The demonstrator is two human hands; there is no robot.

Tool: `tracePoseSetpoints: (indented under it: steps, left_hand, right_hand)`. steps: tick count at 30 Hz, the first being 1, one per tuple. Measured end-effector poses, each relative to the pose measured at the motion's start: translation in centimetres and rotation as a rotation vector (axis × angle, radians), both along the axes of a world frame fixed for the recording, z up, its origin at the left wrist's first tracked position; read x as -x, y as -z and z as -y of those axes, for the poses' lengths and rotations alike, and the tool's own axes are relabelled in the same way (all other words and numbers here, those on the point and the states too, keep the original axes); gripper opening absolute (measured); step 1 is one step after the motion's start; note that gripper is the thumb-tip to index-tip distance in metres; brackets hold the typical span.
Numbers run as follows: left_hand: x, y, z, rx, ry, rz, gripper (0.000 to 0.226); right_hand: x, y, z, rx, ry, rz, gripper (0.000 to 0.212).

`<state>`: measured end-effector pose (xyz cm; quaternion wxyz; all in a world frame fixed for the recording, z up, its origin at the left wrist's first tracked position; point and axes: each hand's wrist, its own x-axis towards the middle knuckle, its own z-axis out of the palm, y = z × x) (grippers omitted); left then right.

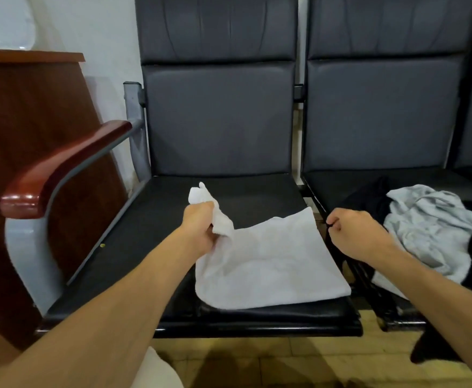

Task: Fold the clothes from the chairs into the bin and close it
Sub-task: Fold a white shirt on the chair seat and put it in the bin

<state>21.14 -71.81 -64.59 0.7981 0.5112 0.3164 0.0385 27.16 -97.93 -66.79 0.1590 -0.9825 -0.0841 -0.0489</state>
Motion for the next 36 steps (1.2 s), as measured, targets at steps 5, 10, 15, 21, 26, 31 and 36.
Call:
tracePoseSetpoints:
  steps: [5,10,15,21,26,31,36]
  left_hand:
    - [-1.6,0.0,5.7,-0.129,0.053,0.093,0.018]
    - [-3.8,2.6,10.8,-0.499,0.234,0.128,0.029]
    - [-3.9,4.3,14.2,-0.542,0.551,0.005,0.025]
    - [-3.4,3.6,13.3,-0.391,0.670,0.048,0.033]
    - [-2.4,5.3,9.0,-1.393,0.790,0.242,0.043]
    - [0.2,6.9,4.9,-1.634,1.089,0.008,0.050]
    - [2.1,6.1,0.4,-1.719,1.109,-0.085,0.049]
  right_hand:
    - [0.4,0.2,3.9,-0.053,0.069,0.044,0.029]
    - [0.7,0.5,6.3,-0.024,0.022,0.045,0.032]
    - [0.5,0.4,7.4,0.013,0.018,0.010,0.031]
    - [0.3,0.1,5.6,0.047,-0.023,-0.064,0.029]
    - [0.8,-0.3,3.2,0.070,-0.052,-0.109,0.024]
    - [1.6,-0.8,0.4,0.070,-0.079,-0.121,0.019]
    - [2.3,-0.9,-3.4,0.120,-0.158,-0.156,0.020]
